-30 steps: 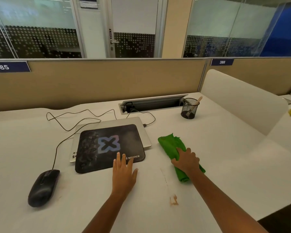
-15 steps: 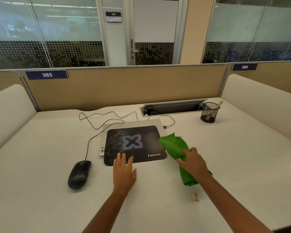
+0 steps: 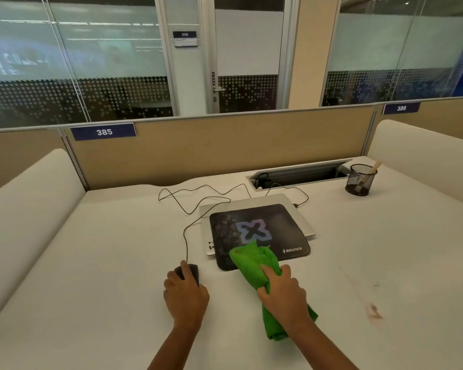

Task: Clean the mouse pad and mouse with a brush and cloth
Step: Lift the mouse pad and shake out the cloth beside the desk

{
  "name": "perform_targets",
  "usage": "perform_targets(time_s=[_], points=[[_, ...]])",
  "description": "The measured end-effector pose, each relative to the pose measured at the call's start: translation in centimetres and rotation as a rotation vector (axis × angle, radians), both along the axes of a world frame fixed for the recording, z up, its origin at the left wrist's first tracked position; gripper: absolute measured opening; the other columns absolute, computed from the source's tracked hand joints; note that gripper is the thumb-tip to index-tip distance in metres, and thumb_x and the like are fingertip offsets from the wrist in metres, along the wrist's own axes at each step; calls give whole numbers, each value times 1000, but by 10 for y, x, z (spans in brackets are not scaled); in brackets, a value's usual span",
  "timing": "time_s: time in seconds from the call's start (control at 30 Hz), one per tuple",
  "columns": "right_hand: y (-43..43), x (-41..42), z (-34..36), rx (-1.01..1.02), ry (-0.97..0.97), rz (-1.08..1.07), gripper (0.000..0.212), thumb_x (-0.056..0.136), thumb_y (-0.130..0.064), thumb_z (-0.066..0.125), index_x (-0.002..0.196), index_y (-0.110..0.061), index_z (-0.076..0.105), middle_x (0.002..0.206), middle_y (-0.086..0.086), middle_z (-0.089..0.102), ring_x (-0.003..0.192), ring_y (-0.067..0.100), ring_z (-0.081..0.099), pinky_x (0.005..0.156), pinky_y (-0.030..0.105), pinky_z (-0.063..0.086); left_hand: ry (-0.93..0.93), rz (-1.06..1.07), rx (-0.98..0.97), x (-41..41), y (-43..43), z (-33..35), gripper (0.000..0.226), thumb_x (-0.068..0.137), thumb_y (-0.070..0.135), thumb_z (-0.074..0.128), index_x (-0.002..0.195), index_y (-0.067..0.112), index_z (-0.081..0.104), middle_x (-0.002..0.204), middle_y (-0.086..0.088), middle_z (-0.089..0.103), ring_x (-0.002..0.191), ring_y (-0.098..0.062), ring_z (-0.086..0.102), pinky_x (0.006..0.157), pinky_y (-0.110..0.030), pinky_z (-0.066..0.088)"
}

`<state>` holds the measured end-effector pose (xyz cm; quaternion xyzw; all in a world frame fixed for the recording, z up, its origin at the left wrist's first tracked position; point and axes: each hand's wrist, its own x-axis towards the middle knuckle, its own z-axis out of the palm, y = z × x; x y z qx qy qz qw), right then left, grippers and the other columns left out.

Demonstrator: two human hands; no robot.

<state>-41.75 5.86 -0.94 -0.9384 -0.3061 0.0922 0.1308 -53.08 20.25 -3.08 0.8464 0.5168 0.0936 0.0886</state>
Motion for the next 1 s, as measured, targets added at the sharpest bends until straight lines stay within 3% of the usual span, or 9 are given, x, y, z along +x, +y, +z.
perform_targets(time_s=[0.17,0.27,0.33,0.53,0.73,0.9,1.0], points=[[16,-24,-18,-149,-3,-81,59,89,-47,40,143,-32,20,141,11,26,119,28,41,96,42,37,-109,-55,-155,-11,17,2,82,88,43,55,147,13,7,134,-15,37,121,-25,46,98,-30,45],[26,-26,-19,-163,14,-97,68,86,-58,40,144,-36,12,152,12,10,133,34,25,103,52,29,-146,-71,-190,-19,31,4,87,85,44,60,147,15,7,135,-16,38,123,-26,44,101,-31,42],[32,-25,-18,-176,39,-82,69,86,-59,41,144,-41,8,154,11,3,134,35,23,104,53,28,-160,-71,-192,-27,41,6,88,84,45,61,147,14,8,135,-16,39,123,-26,43,101,-31,41],[37,-22,1,-21,95,-159,55,91,-41,43,142,-37,24,142,10,26,121,31,39,101,45,36,-227,-65,-170,-48,70,17,86,83,41,63,146,10,13,131,-20,41,119,-31,44,99,-34,42],[88,-44,29,120,5,-110,52,92,-38,43,142,-32,28,141,11,27,118,33,40,98,45,38,-246,-58,-179,-53,84,22,85,82,38,64,145,8,15,128,-22,42,117,-33,45,97,-36,41],[151,-75,17,-15,-10,-23,53,91,-39,44,141,-32,27,143,14,23,120,35,35,96,44,36,-254,-39,-187,-57,91,20,85,82,36,64,145,6,16,128,-24,42,116,-35,44,96,-38,41],[164,-87,-7,-182,0,27,62,91,-47,42,145,-34,14,153,16,6,128,39,28,100,48,32,-244,-24,-196,-61,96,17,84,82,36,64,145,7,16,128,-23,42,117,-35,44,96,-38,41]])
